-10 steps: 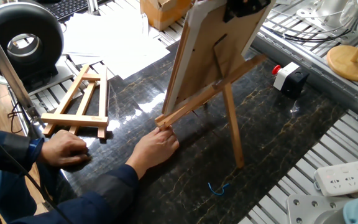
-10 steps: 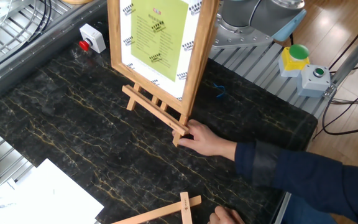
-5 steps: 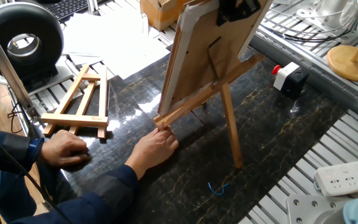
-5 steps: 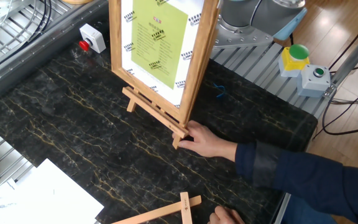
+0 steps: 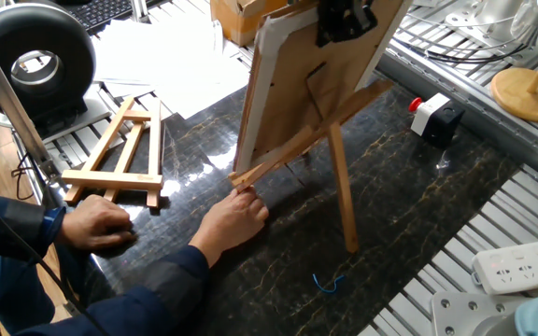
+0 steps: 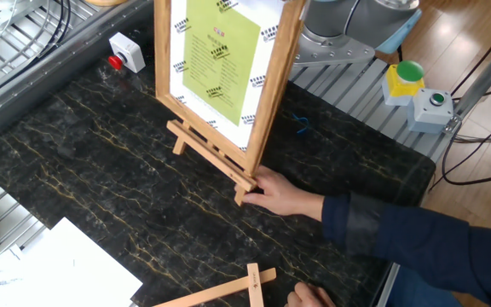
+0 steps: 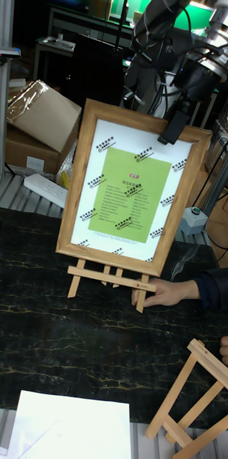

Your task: Put the photo frame on the bracket

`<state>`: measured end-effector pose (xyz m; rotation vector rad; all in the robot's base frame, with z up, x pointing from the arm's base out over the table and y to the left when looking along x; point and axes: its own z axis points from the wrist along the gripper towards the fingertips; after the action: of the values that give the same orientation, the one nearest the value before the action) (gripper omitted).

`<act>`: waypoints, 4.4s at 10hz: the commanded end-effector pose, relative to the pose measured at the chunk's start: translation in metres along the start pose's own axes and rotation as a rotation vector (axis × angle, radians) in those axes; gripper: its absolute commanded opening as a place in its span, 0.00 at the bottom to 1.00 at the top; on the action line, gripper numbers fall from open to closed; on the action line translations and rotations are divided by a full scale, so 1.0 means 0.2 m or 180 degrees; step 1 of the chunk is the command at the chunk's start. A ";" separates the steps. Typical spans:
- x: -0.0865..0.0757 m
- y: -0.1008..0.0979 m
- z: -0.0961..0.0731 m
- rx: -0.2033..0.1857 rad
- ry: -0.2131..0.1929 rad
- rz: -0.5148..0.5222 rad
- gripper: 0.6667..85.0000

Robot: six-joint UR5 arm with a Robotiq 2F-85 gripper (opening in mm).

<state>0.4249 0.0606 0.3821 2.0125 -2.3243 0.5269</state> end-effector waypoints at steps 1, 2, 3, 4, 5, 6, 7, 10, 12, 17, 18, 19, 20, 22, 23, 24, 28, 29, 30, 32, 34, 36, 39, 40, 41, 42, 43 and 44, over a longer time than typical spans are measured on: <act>-0.07 -0.02 -0.04 0.0006 -0.0001 0.0007 0.01; -0.07 -0.03 -0.03 0.0044 -0.0008 -0.0008 0.01; -0.05 -0.05 0.00 0.0084 -0.0038 -0.0047 0.01; -0.03 -0.05 0.03 0.0122 -0.0081 -0.0091 0.01; 0.01 -0.06 0.06 0.0154 -0.0103 -0.0155 0.01; 0.04 -0.06 0.08 0.0162 -0.0121 -0.0199 0.01; 0.07 -0.06 0.09 0.0162 -0.0121 -0.0214 0.01; 0.12 -0.01 0.10 0.0100 -0.0097 -0.0102 0.01; 0.11 0.01 0.10 0.0072 -0.0080 -0.0032 0.01; 0.06 0.00 0.07 0.0045 -0.0033 0.0056 0.01; 0.05 0.00 0.06 0.0037 -0.0022 0.0073 0.01; 0.03 0.00 0.06 0.0033 -0.0017 0.0087 0.01; 0.03 -0.02 0.05 0.0060 -0.0002 0.0068 0.01; 0.03 -0.03 0.07 0.0110 -0.0030 0.0033 0.01; 0.03 -0.03 0.07 0.0124 -0.0037 0.0025 0.01; 0.03 -0.03 0.08 0.0132 -0.0048 0.0022 0.01; 0.04 -0.03 0.12 0.0156 -0.0081 0.0029 0.01; 0.05 -0.03 0.13 0.0161 -0.0081 0.0014 0.01; 0.06 -0.03 0.14 0.0161 -0.0076 0.0008 0.01; 0.07 -0.03 0.15 0.0148 -0.0070 0.0021 0.01; 0.07 -0.02 0.15 0.0123 -0.0067 0.0055 0.01; 0.07 -0.02 0.16 0.0114 -0.0061 0.0074 0.01; 0.06 -0.01 0.16 0.0118 -0.0066 0.0055 0.01; 0.06 -0.02 0.16 0.0129 -0.0063 0.0054 0.01; 0.06 -0.01 0.16 0.0120 -0.0056 0.0053 0.01; 0.06 -0.01 0.16 0.0114 -0.0060 0.0049 0.02; 0.06 0.00 0.16 0.0099 -0.0062 0.0050 0.05; 0.06 0.01 0.16 0.0080 -0.0059 0.0050 0.09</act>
<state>0.4302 0.0378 0.3549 2.0152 -2.3534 0.5668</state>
